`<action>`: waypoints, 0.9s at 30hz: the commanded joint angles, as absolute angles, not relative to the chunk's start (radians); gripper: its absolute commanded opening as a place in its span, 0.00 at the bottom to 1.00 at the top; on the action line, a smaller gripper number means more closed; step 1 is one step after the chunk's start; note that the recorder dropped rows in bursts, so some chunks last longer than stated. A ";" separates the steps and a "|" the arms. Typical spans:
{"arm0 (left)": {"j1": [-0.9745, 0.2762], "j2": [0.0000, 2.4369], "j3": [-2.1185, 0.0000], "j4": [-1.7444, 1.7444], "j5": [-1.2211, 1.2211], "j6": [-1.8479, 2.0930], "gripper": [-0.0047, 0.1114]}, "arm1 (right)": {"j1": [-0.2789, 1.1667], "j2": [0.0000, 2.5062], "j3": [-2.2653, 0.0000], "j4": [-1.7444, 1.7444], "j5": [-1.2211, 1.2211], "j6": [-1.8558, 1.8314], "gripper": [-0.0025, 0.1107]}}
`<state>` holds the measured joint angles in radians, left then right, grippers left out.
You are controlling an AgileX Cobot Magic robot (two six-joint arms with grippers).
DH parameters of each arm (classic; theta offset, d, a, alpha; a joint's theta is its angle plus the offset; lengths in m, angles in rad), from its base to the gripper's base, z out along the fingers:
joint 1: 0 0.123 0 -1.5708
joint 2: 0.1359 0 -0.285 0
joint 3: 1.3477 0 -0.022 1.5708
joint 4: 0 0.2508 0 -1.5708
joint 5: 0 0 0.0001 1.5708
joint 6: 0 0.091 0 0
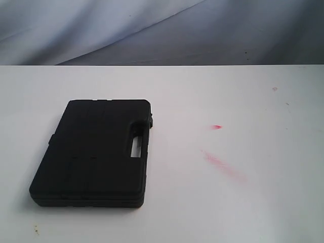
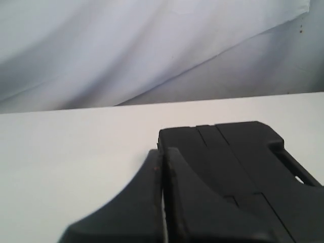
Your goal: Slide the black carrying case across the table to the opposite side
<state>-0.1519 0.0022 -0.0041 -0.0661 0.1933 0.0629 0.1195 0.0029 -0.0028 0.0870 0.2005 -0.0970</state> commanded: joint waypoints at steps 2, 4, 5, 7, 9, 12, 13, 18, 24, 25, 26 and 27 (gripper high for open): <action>-0.149 0.000 0.000 -0.061 0.054 0.061 0.04 | 0.117 0.000 0.000 0.094 0.200 -0.092 0.02; -0.149 0.000 0.000 -0.061 0.009 0.061 0.04 | 0.117 0.000 0.000 0.094 0.200 -0.092 0.02; -0.149 0.000 0.000 -0.061 -0.031 0.061 0.04 | 0.117 0.000 0.000 0.094 0.200 -0.092 0.02; -0.149 0.000 0.000 -0.061 -0.094 0.061 0.04 | 0.117 0.000 0.000 0.094 0.200 -0.092 0.02; -0.149 0.000 0.000 -0.061 -0.147 0.056 0.04 | 0.117 0.000 0.000 0.094 0.200 -0.092 0.02; -0.149 0.000 0.000 -0.066 -0.184 0.040 0.04 | 0.117 0.000 0.000 0.094 0.200 -0.092 0.02; -0.149 0.000 0.000 -0.073 -0.174 0.020 0.04 | 0.117 0.000 0.000 0.094 0.200 -0.092 0.02; -0.149 0.000 0.000 -0.068 -0.276 -0.147 0.04 | 0.117 0.000 0.000 0.094 0.200 -0.092 0.02; -0.149 0.000 -0.117 0.251 -0.406 -0.188 0.04 | 0.117 0.000 0.000 0.094 0.200 -0.092 0.02; -0.149 0.000 -0.173 0.285 -0.347 -0.227 0.04 | 0.117 0.000 0.000 0.094 0.200 -0.092 0.02; -0.149 0.000 -0.234 0.307 -0.275 -0.262 0.04 | 0.117 0.000 0.000 0.094 0.200 -0.092 0.02; -0.149 0.000 -0.284 0.333 -0.216 -0.284 0.04 | 0.117 0.000 0.000 0.094 0.200 -0.092 0.02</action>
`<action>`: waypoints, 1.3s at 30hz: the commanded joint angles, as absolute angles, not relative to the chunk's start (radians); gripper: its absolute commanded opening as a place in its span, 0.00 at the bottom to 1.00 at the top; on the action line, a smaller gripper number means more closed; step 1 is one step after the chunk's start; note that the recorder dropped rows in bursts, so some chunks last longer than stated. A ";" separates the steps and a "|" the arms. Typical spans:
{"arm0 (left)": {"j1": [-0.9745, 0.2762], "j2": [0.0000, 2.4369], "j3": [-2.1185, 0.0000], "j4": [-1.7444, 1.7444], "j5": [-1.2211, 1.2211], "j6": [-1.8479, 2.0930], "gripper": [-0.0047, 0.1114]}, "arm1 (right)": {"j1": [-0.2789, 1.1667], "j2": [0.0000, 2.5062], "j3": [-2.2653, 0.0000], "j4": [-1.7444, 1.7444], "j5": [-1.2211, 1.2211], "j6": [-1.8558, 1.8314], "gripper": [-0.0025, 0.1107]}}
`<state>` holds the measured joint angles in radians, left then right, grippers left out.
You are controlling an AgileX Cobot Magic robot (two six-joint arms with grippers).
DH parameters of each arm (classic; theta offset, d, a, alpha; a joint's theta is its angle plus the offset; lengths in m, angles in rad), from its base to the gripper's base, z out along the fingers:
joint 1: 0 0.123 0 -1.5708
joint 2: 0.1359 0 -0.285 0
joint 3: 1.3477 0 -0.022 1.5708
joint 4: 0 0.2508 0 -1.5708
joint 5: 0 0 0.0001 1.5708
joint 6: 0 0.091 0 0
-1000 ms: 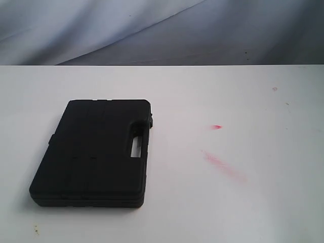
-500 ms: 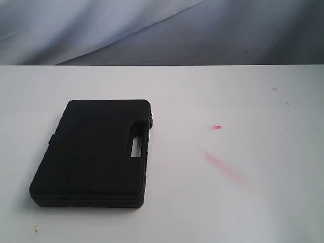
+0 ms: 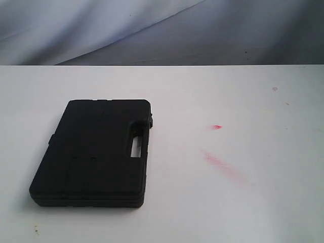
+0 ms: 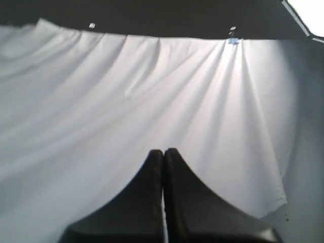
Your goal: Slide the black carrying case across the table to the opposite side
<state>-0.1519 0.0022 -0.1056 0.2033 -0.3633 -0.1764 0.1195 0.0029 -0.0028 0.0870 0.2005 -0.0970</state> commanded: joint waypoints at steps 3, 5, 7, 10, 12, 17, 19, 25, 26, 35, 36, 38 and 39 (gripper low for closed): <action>-0.149 0.000 -0.470 0.356 -0.021 -0.316 0.04 | 0.117 0.000 0.000 0.094 0.200 -0.092 0.02; -0.149 0.021 -0.588 0.356 0.143 -0.313 0.04 | 0.117 0.000 0.000 0.094 0.200 -0.092 0.02; -0.149 0.066 -0.679 0.339 0.289 -0.299 0.04 | 0.117 0.000 0.000 0.094 0.200 -0.092 0.02; -0.149 0.154 -0.785 0.191 0.483 -0.119 0.04 | 0.117 0.000 0.000 0.094 0.200 -0.092 0.02; -0.149 0.224 -0.844 0.010 0.573 0.088 0.04 | 0.117 0.000 0.000 0.094 0.200 -0.092 0.02; -0.149 0.395 -0.955 -0.201 0.758 0.252 0.04 | 0.117 0.000 0.000 0.094 0.200 -0.092 0.02; -0.149 0.466 -0.996 -0.183 0.819 0.223 0.04 | 0.117 0.000 0.000 0.094 0.200 -0.092 0.02; -0.149 0.659 -1.095 -0.021 0.987 0.043 0.04 | 0.117 0.000 0.000 0.094 0.200 -0.092 0.02; -0.149 0.694 -1.106 0.000 1.031 0.015 0.04 | 0.117 0.000 0.000 0.094 0.200 -0.092 0.02; -0.151 1.039 -1.160 -0.128 1.221 -0.119 0.04 | 0.117 0.000 0.000 0.094 0.200 -0.092 0.02; -0.151 1.076 -1.160 -0.161 1.221 -0.119 0.04 | 0.117 0.000 0.000 0.094 0.200 -0.092 0.02; -0.168 1.143 -1.160 -0.193 1.221 -0.119 0.04 | 0.117 0.000 0.000 0.094 0.200 -0.092 0.02; -0.184 1.166 -1.160 -0.196 1.221 -0.123 0.04 | 0.117 0.000 0.000 0.094 0.200 -0.092 0.02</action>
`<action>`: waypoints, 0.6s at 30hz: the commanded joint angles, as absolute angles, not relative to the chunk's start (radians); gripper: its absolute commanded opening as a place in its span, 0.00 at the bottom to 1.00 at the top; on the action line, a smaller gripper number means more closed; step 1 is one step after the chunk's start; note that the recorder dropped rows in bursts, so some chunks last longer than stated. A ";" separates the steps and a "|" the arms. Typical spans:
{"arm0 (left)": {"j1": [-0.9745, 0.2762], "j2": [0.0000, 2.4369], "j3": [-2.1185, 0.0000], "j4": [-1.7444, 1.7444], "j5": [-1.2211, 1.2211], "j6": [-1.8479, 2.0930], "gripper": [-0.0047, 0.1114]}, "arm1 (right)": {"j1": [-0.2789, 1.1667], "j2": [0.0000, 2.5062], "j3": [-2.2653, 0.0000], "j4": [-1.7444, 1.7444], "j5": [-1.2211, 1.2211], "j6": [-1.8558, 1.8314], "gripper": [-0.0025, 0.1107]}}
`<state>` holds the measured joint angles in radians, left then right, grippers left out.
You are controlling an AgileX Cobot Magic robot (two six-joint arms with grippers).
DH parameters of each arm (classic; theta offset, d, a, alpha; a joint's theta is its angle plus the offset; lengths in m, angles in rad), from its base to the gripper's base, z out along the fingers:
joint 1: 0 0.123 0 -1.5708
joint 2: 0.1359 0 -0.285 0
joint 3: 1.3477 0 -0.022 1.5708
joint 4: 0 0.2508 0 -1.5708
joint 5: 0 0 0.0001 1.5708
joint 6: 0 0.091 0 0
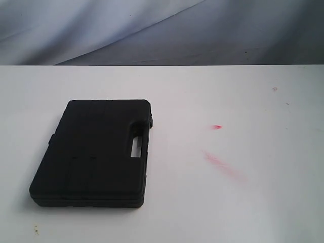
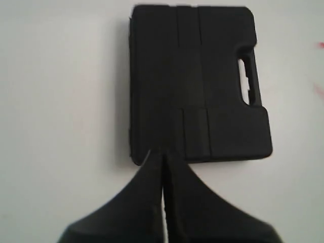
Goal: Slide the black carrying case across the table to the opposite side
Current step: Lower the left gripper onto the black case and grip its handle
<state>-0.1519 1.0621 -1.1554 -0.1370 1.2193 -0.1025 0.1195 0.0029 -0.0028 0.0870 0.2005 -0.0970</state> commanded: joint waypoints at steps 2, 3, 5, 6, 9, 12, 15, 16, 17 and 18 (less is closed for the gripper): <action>-0.269 1.235 -1.160 -0.194 1.219 -0.161 0.04 | 0.117 0.000 0.000 0.094 0.200 -0.092 0.02; -0.339 1.277 -1.160 -0.159 1.159 -0.200 0.04 | 0.117 0.000 0.000 0.094 0.200 -0.092 0.02; -0.438 1.341 -1.160 -0.083 1.088 -0.291 0.04 | 0.117 0.000 0.000 0.094 0.200 -0.092 0.02; -0.463 1.359 -1.160 -0.062 1.068 -0.316 0.04 | 0.117 0.000 0.000 0.094 0.200 -0.092 0.02; -0.583 1.472 -1.176 -0.013 0.980 -0.405 0.04 | 0.117 0.000 0.000 0.094 0.200 -0.092 0.02; -0.666 1.585 -1.241 0.000 0.925 -0.447 0.04 | 0.117 0.000 0.000 0.094 0.200 -0.092 0.02; -0.715 1.669 -1.278 0.012 0.829 -0.449 0.04 | 0.117 0.000 0.000 0.094 0.200 -0.092 0.02; -0.721 1.694 -1.278 -0.025 0.764 -0.449 0.04 | 0.117 0.000 0.000 0.094 0.200 -0.092 0.02; -0.721 1.702 -1.278 -0.049 0.746 -0.446 0.04 | 0.117 0.000 0.000 0.094 0.200 -0.092 0.02; -0.721 1.714 -1.278 -0.057 0.714 -0.430 0.04 | 0.117 0.000 0.000 0.094 0.200 -0.092 0.02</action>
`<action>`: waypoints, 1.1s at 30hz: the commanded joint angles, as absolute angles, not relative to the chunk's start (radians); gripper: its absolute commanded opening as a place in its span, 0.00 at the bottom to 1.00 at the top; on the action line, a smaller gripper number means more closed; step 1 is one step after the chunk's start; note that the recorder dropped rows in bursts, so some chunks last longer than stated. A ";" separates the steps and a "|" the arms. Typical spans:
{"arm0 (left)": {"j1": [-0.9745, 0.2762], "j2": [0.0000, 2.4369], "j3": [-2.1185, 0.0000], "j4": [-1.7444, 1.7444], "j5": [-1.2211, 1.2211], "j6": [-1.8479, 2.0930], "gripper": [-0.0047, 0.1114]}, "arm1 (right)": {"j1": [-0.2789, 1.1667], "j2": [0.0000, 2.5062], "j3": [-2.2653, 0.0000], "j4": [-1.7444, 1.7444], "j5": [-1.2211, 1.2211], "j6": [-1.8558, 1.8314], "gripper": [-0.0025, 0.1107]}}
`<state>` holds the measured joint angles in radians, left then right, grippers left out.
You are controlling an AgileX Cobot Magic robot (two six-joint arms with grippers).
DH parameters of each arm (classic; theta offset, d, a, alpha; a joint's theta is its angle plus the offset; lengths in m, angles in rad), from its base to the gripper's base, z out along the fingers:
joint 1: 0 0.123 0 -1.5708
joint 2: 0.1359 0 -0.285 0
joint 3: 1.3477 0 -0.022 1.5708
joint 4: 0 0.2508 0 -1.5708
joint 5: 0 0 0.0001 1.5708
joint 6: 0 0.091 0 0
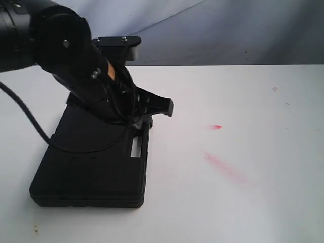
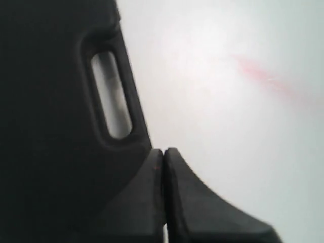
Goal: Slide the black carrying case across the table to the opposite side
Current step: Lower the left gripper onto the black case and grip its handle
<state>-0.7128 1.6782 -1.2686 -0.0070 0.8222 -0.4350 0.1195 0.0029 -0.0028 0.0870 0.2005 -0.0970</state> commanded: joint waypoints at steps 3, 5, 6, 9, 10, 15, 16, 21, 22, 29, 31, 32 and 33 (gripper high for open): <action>-0.721 1.723 -1.279 -0.057 0.702 -0.418 0.04 | 0.117 0.000 0.000 0.094 0.200 -0.092 0.02; -0.719 1.731 -1.284 -0.050 0.685 -0.445 0.04 | 0.117 0.000 0.000 0.094 0.200 -0.092 0.02; -0.717 1.741 -1.298 -0.029 0.692 -0.478 0.04 | 0.117 0.000 0.000 0.094 0.200 -0.092 0.02; -0.713 1.795 -1.361 0.039 0.770 -0.548 0.04 | 0.117 0.000 0.000 0.094 0.200 -0.092 0.02; -0.713 1.817 -1.390 0.062 0.796 -0.548 0.04 | 0.117 0.000 0.000 0.094 0.200 -0.092 0.02; -0.713 1.949 -1.498 0.084 0.909 -0.548 0.06 | 0.117 0.000 0.000 0.094 0.200 -0.092 0.02; -0.713 1.969 -1.508 0.084 0.909 -0.548 0.07 | 0.117 0.000 0.000 0.094 0.200 -0.092 0.02; -0.708 2.027 -1.523 0.084 0.894 -0.561 0.20 | 0.117 0.000 0.000 0.094 0.200 -0.092 0.02; -0.708 2.030 -1.523 0.086 0.891 -0.575 0.25 | 0.117 0.000 0.000 0.094 0.200 -0.092 0.02; -0.708 2.034 -1.523 0.137 0.826 -0.650 0.46 | 0.118 0.000 0.000 0.094 0.200 -0.092 0.02; -0.708 2.038 -1.523 0.157 0.826 -0.694 0.46 | 0.118 0.000 0.000 0.094 0.200 -0.092 0.02; -0.708 2.038 -1.523 0.163 0.826 -0.707 0.46 | 0.118 0.000 0.000 0.094 0.200 -0.092 0.02; -0.708 2.041 -1.523 0.169 0.831 -0.710 0.46 | 0.118 0.000 0.000 0.094 0.200 -0.092 0.02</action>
